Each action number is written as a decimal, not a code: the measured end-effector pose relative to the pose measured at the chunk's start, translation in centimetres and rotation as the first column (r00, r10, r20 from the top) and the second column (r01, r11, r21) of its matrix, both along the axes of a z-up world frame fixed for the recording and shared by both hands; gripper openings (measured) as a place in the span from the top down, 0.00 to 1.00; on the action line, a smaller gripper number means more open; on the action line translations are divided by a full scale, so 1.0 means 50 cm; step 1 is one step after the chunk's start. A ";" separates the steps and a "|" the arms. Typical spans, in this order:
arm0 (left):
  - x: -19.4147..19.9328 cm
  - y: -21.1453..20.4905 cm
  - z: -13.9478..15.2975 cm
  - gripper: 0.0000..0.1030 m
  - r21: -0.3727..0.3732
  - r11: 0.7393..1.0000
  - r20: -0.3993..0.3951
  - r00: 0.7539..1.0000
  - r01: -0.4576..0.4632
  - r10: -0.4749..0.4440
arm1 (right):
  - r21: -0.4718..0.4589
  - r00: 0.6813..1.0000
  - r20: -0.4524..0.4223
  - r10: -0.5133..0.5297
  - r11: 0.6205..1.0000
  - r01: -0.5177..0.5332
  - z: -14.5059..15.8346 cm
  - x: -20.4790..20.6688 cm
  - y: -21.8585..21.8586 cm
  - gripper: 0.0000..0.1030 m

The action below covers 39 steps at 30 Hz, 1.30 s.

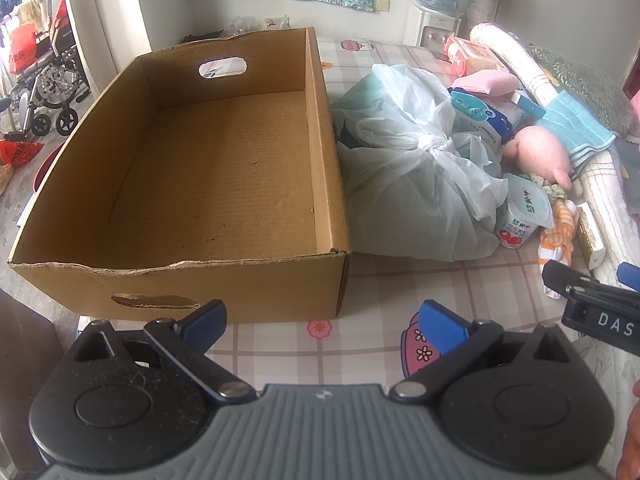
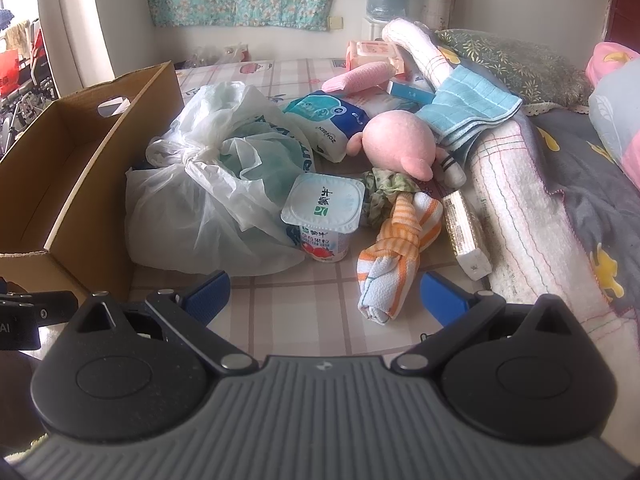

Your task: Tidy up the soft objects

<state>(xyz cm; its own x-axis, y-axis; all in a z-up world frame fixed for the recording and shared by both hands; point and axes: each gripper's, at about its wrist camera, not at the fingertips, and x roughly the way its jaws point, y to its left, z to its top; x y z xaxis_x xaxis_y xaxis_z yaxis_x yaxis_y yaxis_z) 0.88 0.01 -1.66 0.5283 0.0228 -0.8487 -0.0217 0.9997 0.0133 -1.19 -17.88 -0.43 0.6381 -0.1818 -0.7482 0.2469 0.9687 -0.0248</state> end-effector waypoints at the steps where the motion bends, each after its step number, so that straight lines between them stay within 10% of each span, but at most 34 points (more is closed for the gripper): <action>1: 0.000 0.000 -0.001 0.00 0.000 1.000 0.000 1.000 0.001 -0.001 | 0.001 1.000 0.000 -0.001 1.000 0.001 -0.001 -0.001 0.000 0.01; 25: -0.002 -0.011 -0.003 0.00 0.008 1.000 -0.006 1.000 0.025 -0.025 | 0.013 1.000 -0.003 -0.006 1.000 0.006 -0.006 -0.005 -0.011 0.01; 39: -0.023 -0.099 0.025 0.00 0.027 0.963 0.067 0.961 0.267 -0.268 | 0.063 0.991 0.060 -0.122 0.991 0.118 -0.005 -0.068 -0.089 0.01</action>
